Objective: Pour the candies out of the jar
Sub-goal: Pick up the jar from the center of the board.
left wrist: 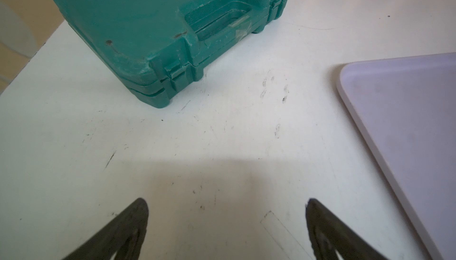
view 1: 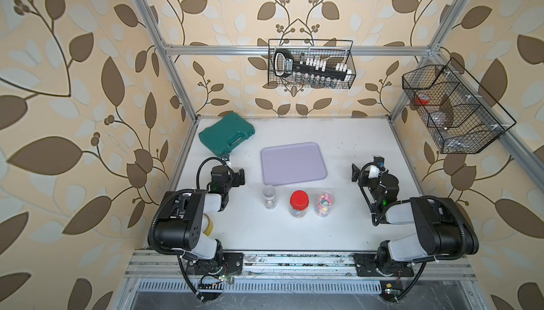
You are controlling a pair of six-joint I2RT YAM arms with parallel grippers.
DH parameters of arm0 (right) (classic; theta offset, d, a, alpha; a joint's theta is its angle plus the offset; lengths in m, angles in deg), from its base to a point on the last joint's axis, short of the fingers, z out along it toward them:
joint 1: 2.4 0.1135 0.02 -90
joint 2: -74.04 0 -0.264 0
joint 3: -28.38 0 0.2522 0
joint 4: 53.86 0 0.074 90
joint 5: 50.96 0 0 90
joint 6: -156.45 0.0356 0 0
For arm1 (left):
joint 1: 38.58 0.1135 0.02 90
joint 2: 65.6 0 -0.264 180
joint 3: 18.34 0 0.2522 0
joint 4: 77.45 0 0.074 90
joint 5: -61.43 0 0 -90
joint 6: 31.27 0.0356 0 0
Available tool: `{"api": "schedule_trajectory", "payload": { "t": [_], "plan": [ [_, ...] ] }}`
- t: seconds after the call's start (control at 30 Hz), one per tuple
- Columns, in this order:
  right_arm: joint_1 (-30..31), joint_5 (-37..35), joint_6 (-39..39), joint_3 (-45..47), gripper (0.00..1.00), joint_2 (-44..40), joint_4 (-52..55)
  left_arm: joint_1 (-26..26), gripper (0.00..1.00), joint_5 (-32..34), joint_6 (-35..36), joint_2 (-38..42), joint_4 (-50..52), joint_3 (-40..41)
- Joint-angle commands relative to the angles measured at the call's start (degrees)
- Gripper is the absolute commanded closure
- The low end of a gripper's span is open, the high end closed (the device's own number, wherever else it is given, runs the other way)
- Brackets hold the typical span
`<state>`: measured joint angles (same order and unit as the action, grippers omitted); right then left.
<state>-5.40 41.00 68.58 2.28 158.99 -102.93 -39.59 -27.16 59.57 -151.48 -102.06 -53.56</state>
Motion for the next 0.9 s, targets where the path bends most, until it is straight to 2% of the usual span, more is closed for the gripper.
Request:
{"api": "schedule_trajectory", "payload": {
  "t": [0.0, 0.73, 0.77, 0.8, 0.87],
  "plan": [
    [0.1, 0.8, 0.6, -1.4, 0.01, 0.8, -1.6, 0.6, 0.01, -1.3, -0.8, -0.2, -2.4, -1.7],
    [-0.1, 1.0, 1.0, -1.6, 0.01, 0.4, -1.5, 0.8, 0.01, -1.8, -0.9, 0.2, -2.2, -1.6],
    [-0.1, 1.4, 0.8, -2.5, 0.01, -0.5, 0.4, 0.8, 0.01, -1.8, -0.9, 0.4, -2.7, -1.4],
    [-0.1, 2.4, 0.5, -4.5, 0.01, -2.8, 6.6, 0.7, 0.01, -2.5, -0.5, 0.8, -2.1, -1.7],
    [-0.1, 4.2, 1.0, -9.3, 0.01, -7.3, 19.8, 0.7, 0.01, -4.5, 0.4, 2.8, 8.7, -7.0]
  ]
}}
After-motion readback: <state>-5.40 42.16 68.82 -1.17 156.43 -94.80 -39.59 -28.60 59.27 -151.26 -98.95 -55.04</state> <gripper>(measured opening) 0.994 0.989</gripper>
